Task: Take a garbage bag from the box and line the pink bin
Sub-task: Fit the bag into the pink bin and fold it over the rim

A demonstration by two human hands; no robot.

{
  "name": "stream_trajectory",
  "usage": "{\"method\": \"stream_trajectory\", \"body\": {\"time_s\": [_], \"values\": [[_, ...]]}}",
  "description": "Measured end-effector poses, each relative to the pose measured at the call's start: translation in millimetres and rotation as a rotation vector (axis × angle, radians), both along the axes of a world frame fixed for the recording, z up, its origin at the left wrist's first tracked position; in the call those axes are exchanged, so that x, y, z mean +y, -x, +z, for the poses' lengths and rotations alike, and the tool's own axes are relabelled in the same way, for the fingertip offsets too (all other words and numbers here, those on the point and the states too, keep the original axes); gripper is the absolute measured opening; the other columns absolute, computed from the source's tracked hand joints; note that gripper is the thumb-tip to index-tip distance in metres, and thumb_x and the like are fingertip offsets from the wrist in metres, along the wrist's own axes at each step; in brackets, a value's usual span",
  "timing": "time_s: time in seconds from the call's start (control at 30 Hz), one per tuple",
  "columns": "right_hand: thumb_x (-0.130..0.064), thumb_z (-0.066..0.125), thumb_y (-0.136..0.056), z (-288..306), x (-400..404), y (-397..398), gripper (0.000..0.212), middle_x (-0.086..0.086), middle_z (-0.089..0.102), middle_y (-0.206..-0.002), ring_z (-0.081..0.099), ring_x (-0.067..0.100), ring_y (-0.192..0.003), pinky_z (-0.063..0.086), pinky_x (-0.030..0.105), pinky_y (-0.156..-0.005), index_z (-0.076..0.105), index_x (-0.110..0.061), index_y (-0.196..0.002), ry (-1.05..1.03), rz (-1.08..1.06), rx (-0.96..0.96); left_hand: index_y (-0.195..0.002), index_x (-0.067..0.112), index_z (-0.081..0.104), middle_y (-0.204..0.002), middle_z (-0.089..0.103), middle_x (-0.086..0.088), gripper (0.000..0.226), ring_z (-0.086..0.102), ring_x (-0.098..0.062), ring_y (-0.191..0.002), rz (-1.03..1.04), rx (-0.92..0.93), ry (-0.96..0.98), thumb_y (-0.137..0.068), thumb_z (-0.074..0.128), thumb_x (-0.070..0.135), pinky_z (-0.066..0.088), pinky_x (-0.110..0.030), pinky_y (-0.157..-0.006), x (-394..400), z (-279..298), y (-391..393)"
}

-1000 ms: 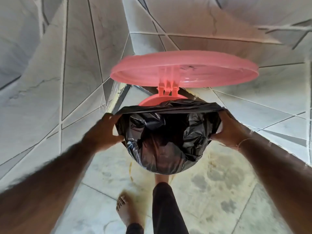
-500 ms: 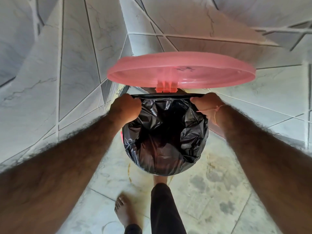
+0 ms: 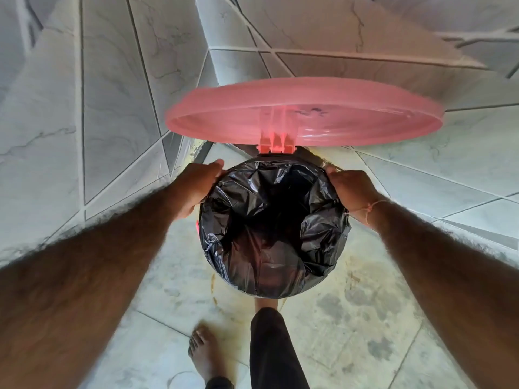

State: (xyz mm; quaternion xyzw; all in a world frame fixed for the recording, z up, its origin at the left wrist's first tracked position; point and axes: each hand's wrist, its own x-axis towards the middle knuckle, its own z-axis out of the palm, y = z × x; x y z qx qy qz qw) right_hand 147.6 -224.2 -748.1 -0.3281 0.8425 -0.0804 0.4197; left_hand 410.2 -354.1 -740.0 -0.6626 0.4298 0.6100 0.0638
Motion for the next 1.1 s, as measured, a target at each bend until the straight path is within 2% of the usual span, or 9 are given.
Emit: {"method": "stream_trajectory", "body": {"time_s": [0.07, 0.17, 0.27, 0.37, 0.5, 0.67, 0.83, 0.97, 1.1], "values": [[-0.029, 0.034, -0.103, -3, 11, -1, 0.045, 0.025, 0.060, -0.075, 0.060, 0.038, -0.075, 0.038, 0.031, -0.063, 0.062, 0.006, -0.106, 0.026, -0.023, -0.015, -0.088, 0.020, 0.065, -0.095, 0.066, 0.005, 0.036, 0.055, -0.011, -0.090, 0.026, 0.041, -0.047, -0.096, 0.042, 0.047, 0.036, -0.036, -0.083, 8, -2, -13], [-0.038, 0.040, -0.101, 0, 20, -2, 0.056, 0.009, 0.033, -0.051, 0.031, 0.022, -0.049, 0.023, 0.030, -0.049, 0.040, -0.007, -0.055, 0.103, -0.128, 0.010, -0.085, 0.006, 0.065, -0.100, 0.067, -0.018, 0.046, 0.056, -0.023, -0.088, 0.033, -0.013, 0.056, -0.086, 0.049, 0.049, 0.045, -0.044, -0.084, 14, -7, -22], [-0.035, 0.041, -0.101, 5, 30, -2, 0.054, 0.003, 0.030, -0.052, 0.028, 0.018, -0.049, 0.023, 0.029, -0.049, 0.031, -0.014, -0.053, 0.130, 0.020, 0.095, -0.083, -0.004, 0.059, -0.096, 0.063, -0.034, 0.058, 0.063, -0.037, -0.086, -0.135, -0.050, 0.176, -0.083, 0.044, 0.052, 0.050, -0.058, -0.089, 19, -5, -30], [-0.028, 0.041, -0.101, 4, 44, 3, 0.046, 0.009, 0.047, -0.059, 0.040, 0.025, -0.056, 0.029, 0.031, -0.054, 0.052, -0.005, -0.062, 0.171, 0.138, 0.154, -0.077, -0.010, 0.055, -0.080, 0.060, -0.034, 0.066, 0.063, -0.043, -0.077, -0.239, -0.078, 0.218, -0.084, 0.042, 0.055, 0.052, -0.053, -0.077, 22, -4, -36], [-0.026, 0.043, -0.098, 8, 55, 8, 0.034, 0.009, 0.056, -0.072, 0.049, 0.026, -0.065, 0.033, 0.029, -0.061, 0.064, -0.003, -0.083, 0.223, 0.173, 0.149, -0.089, -0.006, 0.063, -0.085, 0.065, -0.024, 0.055, 0.062, -0.034, -0.080, -0.065, -0.001, 0.127, -0.084, 0.049, 0.047, 0.050, -0.045, -0.078, 24, -7, -40], [-0.012, 0.054, -0.094, -4, 51, -1, 0.025, 0.012, 0.058, -0.071, 0.050, 0.021, -0.060, 0.039, 0.029, -0.061, 0.067, 0.004, -0.082, 0.072, -0.358, -0.174, -0.075, -0.003, 0.062, -0.072, 0.059, -0.010, 0.055, 0.053, -0.020, -0.073, 0.105, -0.044, 0.106, -0.077, 0.056, 0.052, 0.041, -0.035, -0.073, 35, -20, -41], [-0.027, 0.062, -0.090, -16, 57, -21, 0.027, 0.016, 0.062, -0.075, 0.057, 0.024, -0.069, 0.046, 0.039, -0.067, 0.064, -0.008, -0.071, 0.153, -0.954, -0.374, -0.059, 0.003, 0.050, -0.060, 0.039, -0.010, 0.035, 0.034, -0.012, -0.055, 0.174, -0.027, 0.367, -0.088, 0.058, 0.022, 0.026, -0.025, -0.055, 49, -10, -32], [-0.017, 0.068, -0.086, -9, 57, -26, 0.014, 0.004, 0.066, -0.063, 0.062, 0.020, -0.055, 0.052, 0.027, -0.055, 0.064, -0.011, -0.074, 0.269, -1.154, -0.369, -0.075, 0.003, 0.069, -0.053, 0.058, 0.003, 0.014, 0.053, 0.006, -0.050, 0.168, -0.091, 0.505, -0.080, 0.065, 0.016, 0.039, -0.011, -0.053, 55, -1, -37], [-0.013, 0.061, -0.088, 6, 55, -7, 0.011, 0.008, 0.068, -0.082, 0.062, 0.003, -0.046, 0.048, 0.019, -0.047, 0.061, -0.014, -0.077, 0.272, -1.079, -0.350, -0.087, 0.019, 0.073, -0.078, 0.073, -0.008, 0.019, 0.064, -0.024, -0.070, 0.158, -0.113, 0.547, -0.074, 0.059, 0.021, 0.051, -0.030, -0.068, 46, 10, -49]]}}
